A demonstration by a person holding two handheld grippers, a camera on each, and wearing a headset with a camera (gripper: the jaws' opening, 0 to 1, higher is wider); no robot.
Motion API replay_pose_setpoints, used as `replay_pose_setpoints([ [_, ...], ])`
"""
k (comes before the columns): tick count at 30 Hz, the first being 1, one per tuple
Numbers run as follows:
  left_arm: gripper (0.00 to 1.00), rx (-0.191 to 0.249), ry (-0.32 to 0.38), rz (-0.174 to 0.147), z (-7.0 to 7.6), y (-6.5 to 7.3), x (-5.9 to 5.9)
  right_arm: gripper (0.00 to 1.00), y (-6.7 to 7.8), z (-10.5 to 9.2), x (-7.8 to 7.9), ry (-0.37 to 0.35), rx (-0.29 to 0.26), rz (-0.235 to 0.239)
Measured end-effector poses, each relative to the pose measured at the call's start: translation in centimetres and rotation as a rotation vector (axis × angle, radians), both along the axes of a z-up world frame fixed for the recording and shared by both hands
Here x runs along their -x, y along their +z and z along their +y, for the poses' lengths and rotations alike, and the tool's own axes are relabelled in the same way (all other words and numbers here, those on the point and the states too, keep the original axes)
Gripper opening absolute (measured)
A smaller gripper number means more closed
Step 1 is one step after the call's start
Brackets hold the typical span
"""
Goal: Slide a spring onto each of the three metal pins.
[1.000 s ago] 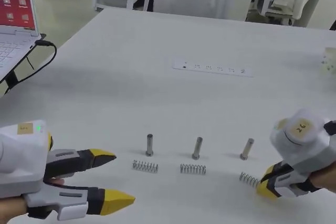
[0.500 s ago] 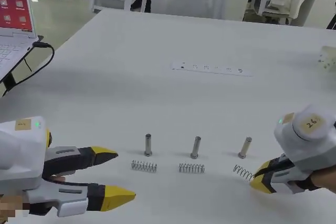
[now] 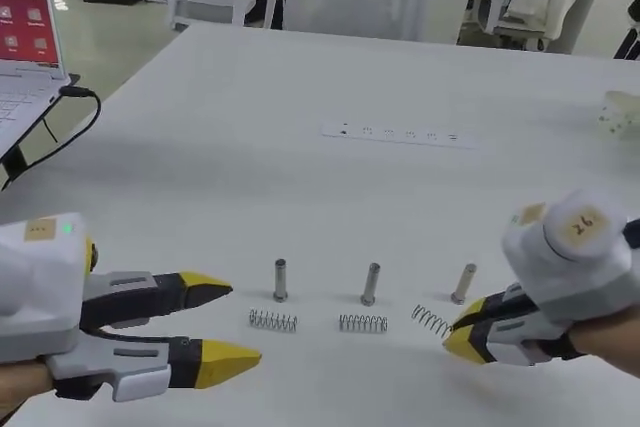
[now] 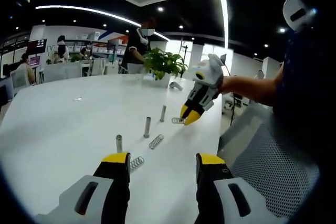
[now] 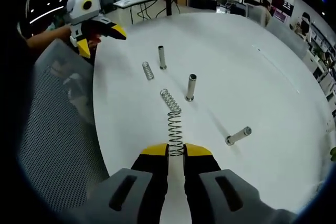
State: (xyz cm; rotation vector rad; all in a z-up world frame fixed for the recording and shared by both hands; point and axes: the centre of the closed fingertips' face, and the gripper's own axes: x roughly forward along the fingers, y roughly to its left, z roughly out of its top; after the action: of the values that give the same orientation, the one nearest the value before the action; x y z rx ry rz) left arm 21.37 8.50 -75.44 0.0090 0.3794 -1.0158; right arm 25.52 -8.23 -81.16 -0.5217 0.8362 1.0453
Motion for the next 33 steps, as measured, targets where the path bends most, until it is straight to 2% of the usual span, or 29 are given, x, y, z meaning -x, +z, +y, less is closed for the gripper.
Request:
replay_pose_setpoints([
  [5,0.38,-0.004,-0.031,-0.006,-0.5,0.6,-0.1,0.08,0.6,1.0,0.2,0.013,-0.015,-0.012],
  [10,0.37,-0.001,-0.06,-0.015,-1.2,1.3,-0.3,0.08,1.2,1.7,0.4,0.027,-0.025,-0.022],
  [12,0.37,0.013,-0.066,-0.011,-1.3,1.5,-0.3,0.08,1.5,2.2,0.5,0.036,-0.032,-0.027],
  [23,0.34,-0.002,-0.11,-0.021,-2.0,1.9,-0.4,0.08,3.2,4.6,1.0,0.089,-0.061,-0.061],
  [33,0.32,-0.011,-0.149,-0.028,-3.1,2.1,-0.3,0.08,4.2,6.7,1.9,0.161,-0.061,-0.086],
])
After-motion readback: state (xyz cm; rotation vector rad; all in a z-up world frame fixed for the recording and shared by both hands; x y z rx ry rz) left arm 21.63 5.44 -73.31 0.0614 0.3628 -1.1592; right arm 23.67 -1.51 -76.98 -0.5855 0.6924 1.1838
